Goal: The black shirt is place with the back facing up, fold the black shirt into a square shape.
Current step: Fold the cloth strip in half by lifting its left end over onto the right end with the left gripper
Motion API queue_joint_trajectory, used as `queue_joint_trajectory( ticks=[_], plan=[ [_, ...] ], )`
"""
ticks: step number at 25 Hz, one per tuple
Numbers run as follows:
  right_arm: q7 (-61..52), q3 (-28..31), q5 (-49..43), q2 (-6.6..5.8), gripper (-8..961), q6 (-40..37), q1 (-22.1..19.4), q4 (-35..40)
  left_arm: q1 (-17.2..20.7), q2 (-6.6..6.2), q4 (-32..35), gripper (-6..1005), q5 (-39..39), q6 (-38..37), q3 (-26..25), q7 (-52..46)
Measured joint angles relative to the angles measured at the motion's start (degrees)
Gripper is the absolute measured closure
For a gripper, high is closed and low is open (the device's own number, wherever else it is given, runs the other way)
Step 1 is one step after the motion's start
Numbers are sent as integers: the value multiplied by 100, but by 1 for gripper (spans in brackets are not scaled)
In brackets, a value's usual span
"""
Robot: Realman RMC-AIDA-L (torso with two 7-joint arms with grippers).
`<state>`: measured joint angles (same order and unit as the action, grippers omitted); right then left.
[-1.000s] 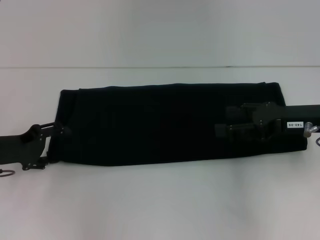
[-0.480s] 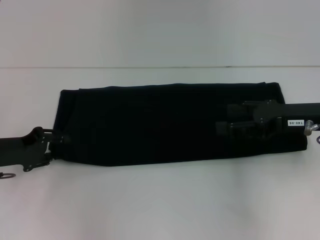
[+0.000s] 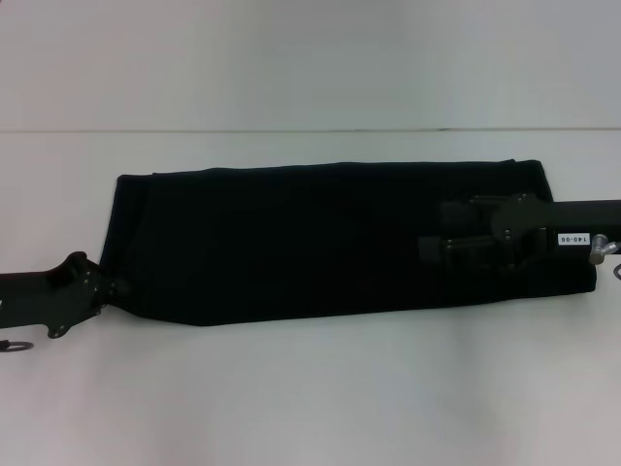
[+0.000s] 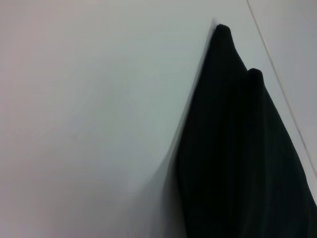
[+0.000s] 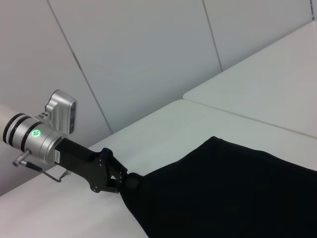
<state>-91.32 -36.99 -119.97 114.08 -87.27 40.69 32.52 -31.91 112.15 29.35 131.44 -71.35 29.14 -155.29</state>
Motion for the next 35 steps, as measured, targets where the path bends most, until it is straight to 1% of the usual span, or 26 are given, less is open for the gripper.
queue_joint_trajectory(
  ticks=[4, 10, 14, 21, 22, 24, 26, 29, 30, 31, 33, 35],
  plan=[
    [36, 0, 0, 10, 37, 0, 0, 0, 42, 21, -9, 936, 5, -17, -7, 73],
    [56, 53, 0, 32, 37, 0, -10, 0, 128, 26, 27, 963, -22, -286, -81, 387],
    [100, 176, 0, 86, 38, -1, -10, 1, 222, 6, 75, 963, -4, -514, -416, 773],
    [118, 359, 0, 161, 38, -1, 22, 2, 632, -62, 463, 963, 29, -706, -713, 1130],
    [118, 409, 0, 176, 38, -1, 36, -1, 752, -78, 595, 963, 61, -739, -801, 1167],
    [119, 435, 0, 180, 38, -1, 45, -9, 813, -92, 665, 962, 87, -750, -865, 1185],
    [119, 476, 3, 186, 37, -1, 60, -29, 933, -130, 807, 962, 169, -757, -1039, 1202],
    [103, 505, 11, 210, 37, 2, 72, -26, 1079, -201, 1000, 962, 365, -802, -1453, 1265],
    [93, 507, 22, 218, 37, 8, 72, -16, 1124, -259, 1042, 962, 434, -946, -1805, 1370],
    [87, 508, 39, 222, 37, 16, 72, -6, 1124, -259, 1042, 962, 434, -946, -1805, 1370],
    [91, 509, 68, 228, 37, 30, 67, -2, 1142, -296, 1040, 962, 443, -1146, -2084, 1466],
    [109, 510, 74, 236, 37, 52, 56, -6, 1142, -302, 1030, 962, 434, -1322, -2183, 1497]
  ],
)
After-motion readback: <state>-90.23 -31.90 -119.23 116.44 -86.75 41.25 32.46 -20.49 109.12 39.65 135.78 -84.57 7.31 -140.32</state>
